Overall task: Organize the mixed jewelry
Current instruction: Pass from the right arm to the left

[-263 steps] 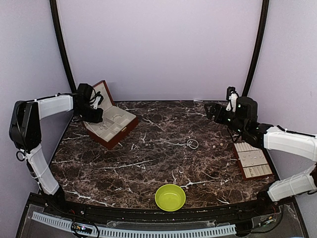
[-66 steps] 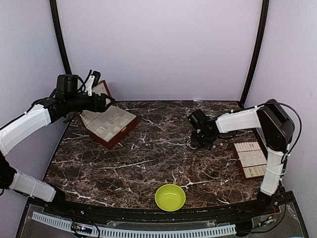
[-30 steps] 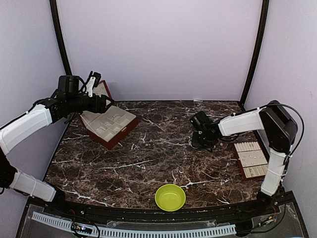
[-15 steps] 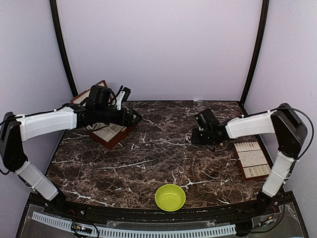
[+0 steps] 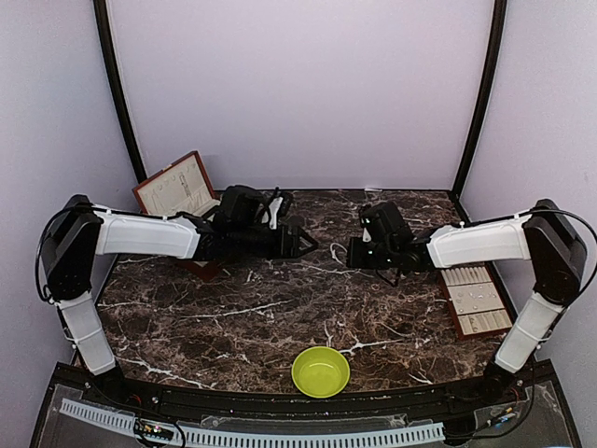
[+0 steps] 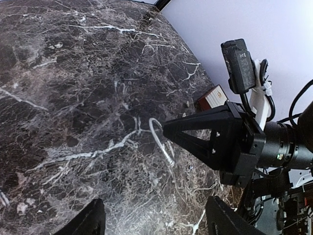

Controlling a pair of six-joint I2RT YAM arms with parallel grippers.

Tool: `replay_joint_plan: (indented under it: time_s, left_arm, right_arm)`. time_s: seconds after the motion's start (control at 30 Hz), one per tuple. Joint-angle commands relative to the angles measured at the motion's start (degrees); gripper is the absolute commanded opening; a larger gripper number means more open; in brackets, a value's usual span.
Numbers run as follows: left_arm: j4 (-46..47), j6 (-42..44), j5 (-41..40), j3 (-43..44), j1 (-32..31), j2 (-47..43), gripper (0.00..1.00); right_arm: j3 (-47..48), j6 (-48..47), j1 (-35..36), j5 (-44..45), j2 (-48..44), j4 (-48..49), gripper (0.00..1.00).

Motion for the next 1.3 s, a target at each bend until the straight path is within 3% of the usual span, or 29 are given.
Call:
replay_joint_plan:
  time_s: [0.0,0.2,0.57,1.27]
  left_arm:
    - [4.19,-4.38,3.03,2.5,-1.12,1.35,0.73]
    - [4.14,-5.02,2.47,3.44,-1.52,2.91,0.69]
    - [2.98,-5.67,2.68,5.32,-1.48,5.16,0.4]
    - [2.22,-6.07,3.4,6.29,-1.47,6.92,0.22]
  right_arm:
    - [-0.42,-0.95,1.57,-1.51,-1.43,4.41,0.0]
    - [-0.07,-1.58,2.94,-2.0,-0.89,5.37,0.0]
    - [0.36,-3.01,3.93,-2.3,-1.26,5.5,0.0]
    - [-0.01,-4.65,5.05,-2.48,-2.02,6.45,0.0]
